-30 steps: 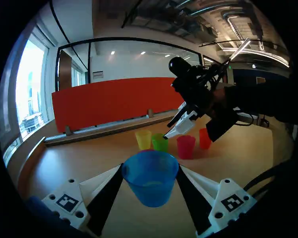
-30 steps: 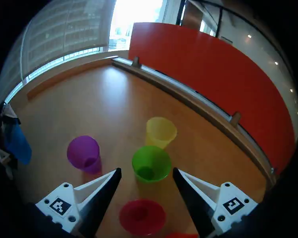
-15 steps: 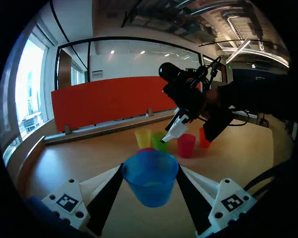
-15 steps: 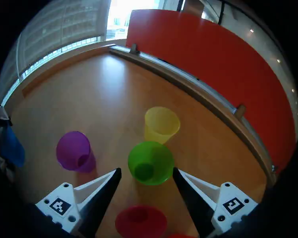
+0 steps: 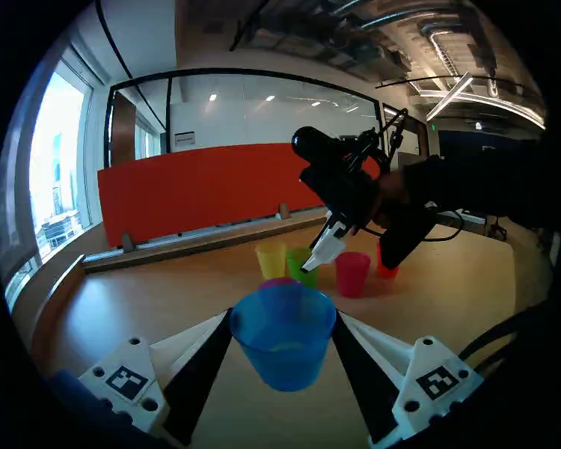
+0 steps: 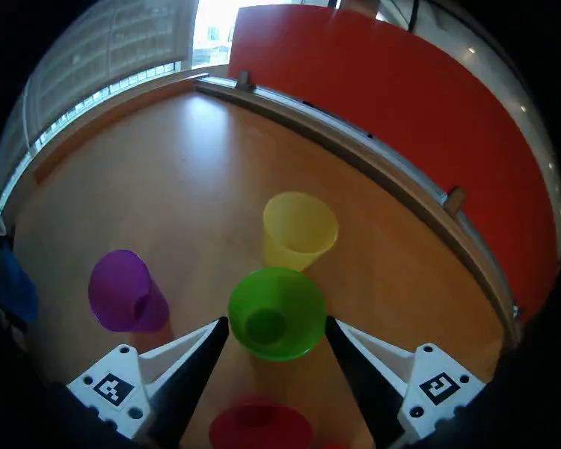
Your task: Pour water
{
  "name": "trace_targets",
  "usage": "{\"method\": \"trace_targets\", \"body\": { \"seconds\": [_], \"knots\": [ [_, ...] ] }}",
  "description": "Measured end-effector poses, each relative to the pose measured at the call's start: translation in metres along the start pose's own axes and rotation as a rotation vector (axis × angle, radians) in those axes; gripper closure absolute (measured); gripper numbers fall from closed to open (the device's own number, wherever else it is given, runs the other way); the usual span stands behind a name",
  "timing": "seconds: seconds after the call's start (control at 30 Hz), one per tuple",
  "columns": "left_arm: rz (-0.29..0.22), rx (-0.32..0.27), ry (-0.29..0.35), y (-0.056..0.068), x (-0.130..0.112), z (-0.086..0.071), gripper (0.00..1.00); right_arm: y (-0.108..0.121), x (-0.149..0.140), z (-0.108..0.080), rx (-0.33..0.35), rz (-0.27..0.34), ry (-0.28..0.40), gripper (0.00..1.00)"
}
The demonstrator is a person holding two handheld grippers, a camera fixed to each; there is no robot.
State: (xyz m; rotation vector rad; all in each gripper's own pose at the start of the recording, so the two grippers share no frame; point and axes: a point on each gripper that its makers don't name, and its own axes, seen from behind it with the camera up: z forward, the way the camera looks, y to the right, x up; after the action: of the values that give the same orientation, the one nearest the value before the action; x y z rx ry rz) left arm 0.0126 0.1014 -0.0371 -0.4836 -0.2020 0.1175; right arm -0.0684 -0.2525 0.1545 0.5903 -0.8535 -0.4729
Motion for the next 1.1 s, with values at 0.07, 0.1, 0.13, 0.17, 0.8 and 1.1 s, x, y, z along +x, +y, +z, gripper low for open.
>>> {"method": "trace_targets", "body": {
  "seconds": [0.07,0.1,0.13,0.17,0.8,1.1],
  "knots": [
    [0.0,-0.001,-0.001,0.0,0.0,0.0,0.11,0.001,-0.001,0.002,-0.003,0.003,-0.005,0.0],
    [0.0,-0.002,-0.001,0.0,0.0,0.0,0.11,0.001,-0.001,0.002,-0.005,0.004,-0.008,0.0],
    [0.0,-0.002,-0.001,0.0,0.0,0.001,0.11,0.001,-0.001,0.003,-0.007,0.005,-0.012,0.0],
    [0.0,-0.002,-0.002,-0.001,0.0,0.001,0.11,0.002,-0.001,0.003,-0.009,0.006,-0.015,0.0],
    [0.0,0.002,-0.004,-0.003,-0.001,0.001,0.11,-0.005,0.003,0.011,-0.001,0.076,-0.023,0.05],
    [-0.001,0.005,-0.003,-0.004,-0.001,0.003,0.11,-0.009,0.003,0.003,0.02,0.113,0.026,0.05]
  ]
}}
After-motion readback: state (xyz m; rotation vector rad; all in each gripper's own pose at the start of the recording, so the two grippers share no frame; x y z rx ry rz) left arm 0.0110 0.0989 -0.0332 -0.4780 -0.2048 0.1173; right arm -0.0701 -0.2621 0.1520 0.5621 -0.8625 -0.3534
